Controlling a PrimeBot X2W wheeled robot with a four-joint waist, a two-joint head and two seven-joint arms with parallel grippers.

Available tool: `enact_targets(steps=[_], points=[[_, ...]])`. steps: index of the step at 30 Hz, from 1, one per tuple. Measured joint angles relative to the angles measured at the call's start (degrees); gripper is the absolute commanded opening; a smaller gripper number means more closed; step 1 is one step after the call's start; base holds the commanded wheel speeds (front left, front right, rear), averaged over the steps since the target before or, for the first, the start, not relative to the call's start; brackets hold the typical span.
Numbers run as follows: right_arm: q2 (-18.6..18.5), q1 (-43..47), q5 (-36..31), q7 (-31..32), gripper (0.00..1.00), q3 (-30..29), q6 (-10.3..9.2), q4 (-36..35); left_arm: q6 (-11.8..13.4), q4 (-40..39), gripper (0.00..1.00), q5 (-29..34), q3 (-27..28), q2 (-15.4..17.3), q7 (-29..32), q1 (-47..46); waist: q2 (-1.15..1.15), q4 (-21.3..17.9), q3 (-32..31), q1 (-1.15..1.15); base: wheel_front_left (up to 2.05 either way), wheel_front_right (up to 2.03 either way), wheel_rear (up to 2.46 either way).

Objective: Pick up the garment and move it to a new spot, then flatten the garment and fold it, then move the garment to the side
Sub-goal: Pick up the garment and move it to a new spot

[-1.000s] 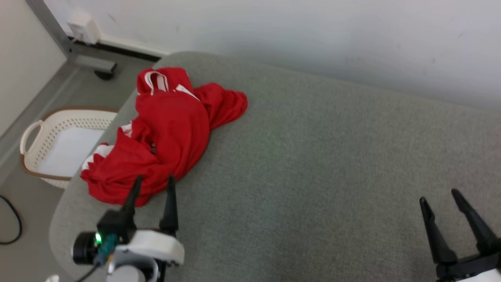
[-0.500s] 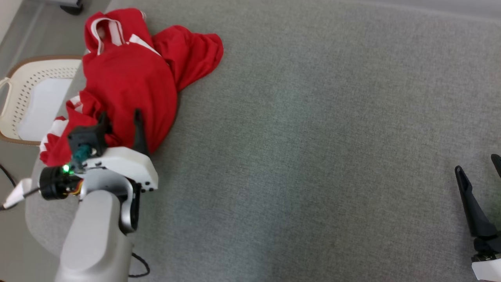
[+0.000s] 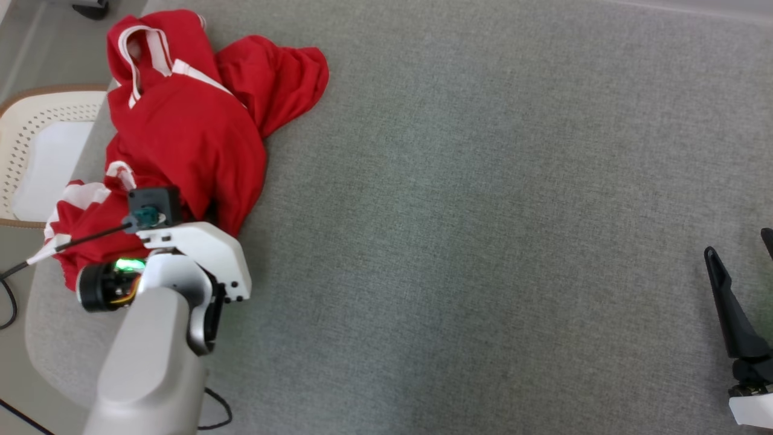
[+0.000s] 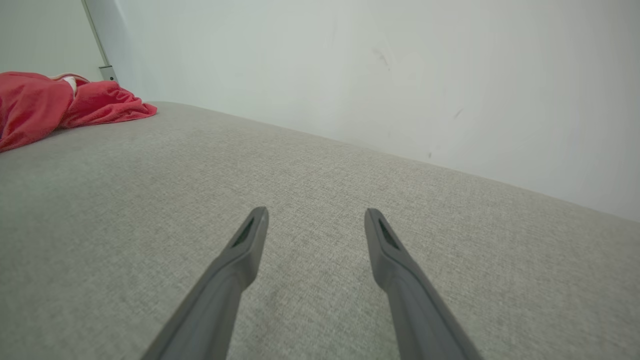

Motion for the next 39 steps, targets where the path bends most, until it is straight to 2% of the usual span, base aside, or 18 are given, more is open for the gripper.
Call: enact_targets(steps=[7,13,20,25,30,35,39], points=[[2.7,0.3,0.0,0.0,1.00,0.0,0.00,1.4,0.0,-4.1,0.00,-0.9,1.6,3.1,-1.1,-0.7,0.00,-0.8,-3.8,-0.01,0.00,0.00,0.00],[5.8,2.2,-0.4,0.0,1.00,-0.1,0.00,2.2,0.5,-15.6,0.00,-0.9,2.9,6.1,0.6,-1.6,0.00,-1.5,-8.9,-0.01,0.00,0.00,0.00],[9.0,2.9,-1.0,0.0,1.00,0.2,0.00,2.6,-0.7,-28.0,0.00,-1.7,1.5,6.5,4.6,-1.0,0.00,-4.0,-14.6,-0.03,0.00,0.00,0.00],[10.6,3.7,-1.4,0.0,1.00,0.0,0.01,2.6,-2.5,-34.4,0.00,-3.8,-1.4,4.4,6.8,2.1,0.00,-7.7,-17.1,-0.02,0.00,0.00,0.00],[11.9,4.3,-1.6,0.0,1.00,-0.1,0.00,2.8,-3.1,-38.6,0.00,-5.3,-4.5,1.6,8.1,6.3,0.00,-12.1,-18.7,-0.02,0.00,0.00,0.00],[12.6,5.0,-1.6,0.0,1.00,-0.2,0.00,3.1,-4.2,-40.1,0.00,-7.2,-9.0,-1.1,8.5,10.8,0.00,-16.8,-19.8,-0.02,0.00,0.00,0.00],[13.3,5.1,-1.6,0.0,1.00,-0.2,0.01,3.3,-4.6,-38.0,0.00,-8.3,-12.6,-2.4,8.5,12.7,0.00,-20.5,-20.1,-0.02,0.00,0.00,0.00]])
